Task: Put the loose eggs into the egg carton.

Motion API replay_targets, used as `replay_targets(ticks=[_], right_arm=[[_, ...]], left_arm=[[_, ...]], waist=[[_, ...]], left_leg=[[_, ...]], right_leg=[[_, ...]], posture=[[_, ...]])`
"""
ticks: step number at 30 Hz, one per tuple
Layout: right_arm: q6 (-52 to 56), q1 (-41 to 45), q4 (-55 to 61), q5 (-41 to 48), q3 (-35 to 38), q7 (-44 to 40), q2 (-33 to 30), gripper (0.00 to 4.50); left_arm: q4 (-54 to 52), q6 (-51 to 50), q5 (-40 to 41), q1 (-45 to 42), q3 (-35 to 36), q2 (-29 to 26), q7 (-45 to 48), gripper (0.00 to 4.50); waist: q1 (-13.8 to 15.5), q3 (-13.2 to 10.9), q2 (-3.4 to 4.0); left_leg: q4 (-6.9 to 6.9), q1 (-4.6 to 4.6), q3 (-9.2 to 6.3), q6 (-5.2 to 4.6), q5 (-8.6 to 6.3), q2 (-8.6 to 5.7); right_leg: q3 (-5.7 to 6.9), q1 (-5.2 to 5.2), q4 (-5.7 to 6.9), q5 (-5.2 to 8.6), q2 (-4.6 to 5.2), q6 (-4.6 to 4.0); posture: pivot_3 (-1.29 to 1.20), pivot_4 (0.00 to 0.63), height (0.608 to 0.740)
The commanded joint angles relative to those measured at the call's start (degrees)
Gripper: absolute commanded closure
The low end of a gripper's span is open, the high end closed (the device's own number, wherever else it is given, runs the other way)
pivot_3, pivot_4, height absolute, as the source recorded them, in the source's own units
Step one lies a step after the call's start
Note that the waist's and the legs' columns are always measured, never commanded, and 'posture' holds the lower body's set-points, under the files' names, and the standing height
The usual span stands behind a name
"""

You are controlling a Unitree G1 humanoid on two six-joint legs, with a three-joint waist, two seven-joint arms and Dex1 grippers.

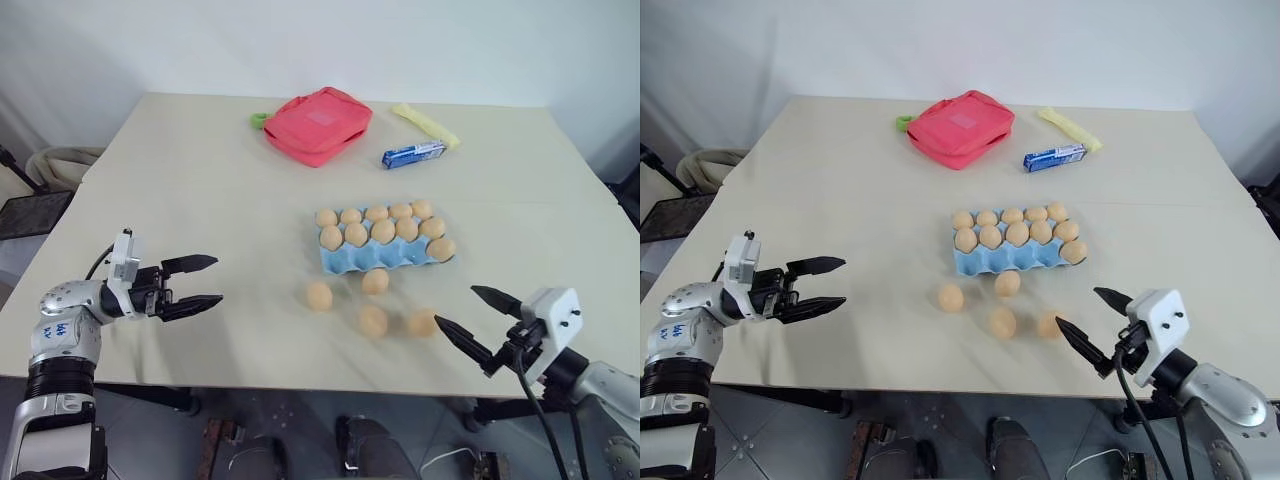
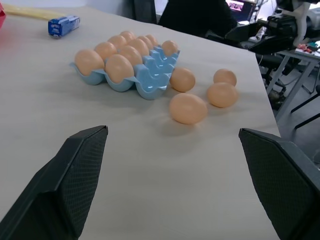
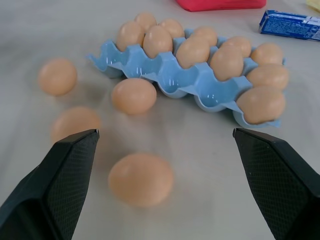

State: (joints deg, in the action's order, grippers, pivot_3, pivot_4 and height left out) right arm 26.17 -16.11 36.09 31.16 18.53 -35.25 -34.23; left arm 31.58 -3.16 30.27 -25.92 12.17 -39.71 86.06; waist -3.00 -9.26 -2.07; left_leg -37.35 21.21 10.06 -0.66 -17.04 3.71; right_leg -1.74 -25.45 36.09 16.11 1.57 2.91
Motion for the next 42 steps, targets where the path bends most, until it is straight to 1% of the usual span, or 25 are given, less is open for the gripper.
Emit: replay_targets(ticks=[1,7,13,20,28,31,35,36,38,42], right_arm=[[0.0,0.3,1.1,-2.0,-2.5,1.4,0.4,0.00],[-2.1,1.7,-4.8,-6.0,-5.3,2.1,1.3,0.00],[-2.9,3.2,-8.8,-8.7,-8.0,3.0,3.5,0.00],[-2.3,6.2,-11.5,-10.6,-10.3,3.8,5.3,0.00],[-1.5,8.6,-14.1,-12.0,-11.4,4.6,5.6,0.00],[-2.3,8.3,-13.8,-12.8,-11.2,4.6,5.4,0.58],[-1.6,8.0,-12.5,-11.9,-10.6,4.1,5.1,1.97],[-1.3,7.9,-12.0,-11.6,-10.5,3.8,4.9,2.18],[-1.2,8.5,-10.8,-10.9,-9.7,3.8,4.7,2.36],[0.7,12.1,-8.5,-9.2,-8.1,4.5,4.1,2.36]], left_arm=[[-1.1,2.7,1.3,-1.1,-1.1,0.8,6.3,0.03],[1.2,7.2,0.3,-2.0,-3.0,3.9,6.3,0.03],[0.1,8.3,0.0,-2.0,-4.7,6.6,4.1,0.03],[-1.4,7.6,0.3,-1.9,-5.6,7.9,3.5,0.03],[-2.4,7.0,0.5,-1.7,-6.1,8.3,3.1,0.03],[-2.8,6.9,0.6,-1.5,-6.1,8.6,2.6,0.00],[-3.3,6.9,0.6,-1.3,-6.0,8.8,2.2,0.00],[-3.4,6.8,0.5,-1.3,-6.0,8.9,2.1,0.00],[-3.5,6.8,0.5,-1.3,-5.9,9.0,1.9,0.00],[-3.7,6.7,0.5,-1.3,-5.9,9.2,1.9,0.00]], waist=[[0.2,0.0,-0.01],[0.3,0.0,-0.04],[0.2,0.0,-0.05],[0.0,0.0,-0.05],[0.0,0.0,-0.05],[0.0,0.0,-0.05],[0.0,0.0,-0.05],[0.0,0.0,-0.05],[0.0,0.0,-0.05],[-0.2,0.0,-0.05]], left_leg=[[0.00,0.00,0.00,0.00,0.00,0.00],[-0.05,0.03,0.03,-0.04,-0.01,-0.04],[-0.04,0.01,0.02,-0.02,-0.01,-0.01],[-0.10,0.01,0.02,-0.03,0.00,-0.02],[-0.08,0.01,0.01,-0.02,0.00,-0.01],[-0.08,0.01,0.00,-0.02,0.00,-0.01],[-0.08,0.01,0.01,-0.02,0.00,-0.02],[-0.09,0.01,0.01,-0.02,0.00,-0.02],[-0.08,0.01,0.01,-0.02,0.00,-0.01],[-0.10,0.00,0.02,-0.03,0.00,-0.02]], right_leg=[[0.00,0.00,0.00,0.00,0.00,0.00],[-0.01,0.01,-0.03,-0.01,0.03,0.02],[-0.01,0.01,0.02,-0.01,-0.03,0.02],[-0.02,0.01,0.07,-0.01,-0.01,0.03],[-0.02,0.01,0.08,-0.01,-0.01,0.02],[-0.01,0.01,0.08,-0.01,-0.01,0.02],[-0.02,0.01,0.08,-0.01,-0.01,0.02],[-0.03,0.01,0.08,-0.01,-0.01,0.02],[-0.02,0.01,0.08,-0.01,-0.02,0.02],[-0.04,0.01,0.09,-0.02,-0.01,0.03]], posture=[[0.00,0.150,0.740],[0.00,0.150,0.740],[0.00,0.150,0.740],[0.00,0.150,0.740],[0.00,0.150,0.740],[0.00,0.150,0.740],[0.00,0.150,0.740],[0.00,0.150,0.740],[0.00,0.150,0.740],[0.00,0.150,0.740]])
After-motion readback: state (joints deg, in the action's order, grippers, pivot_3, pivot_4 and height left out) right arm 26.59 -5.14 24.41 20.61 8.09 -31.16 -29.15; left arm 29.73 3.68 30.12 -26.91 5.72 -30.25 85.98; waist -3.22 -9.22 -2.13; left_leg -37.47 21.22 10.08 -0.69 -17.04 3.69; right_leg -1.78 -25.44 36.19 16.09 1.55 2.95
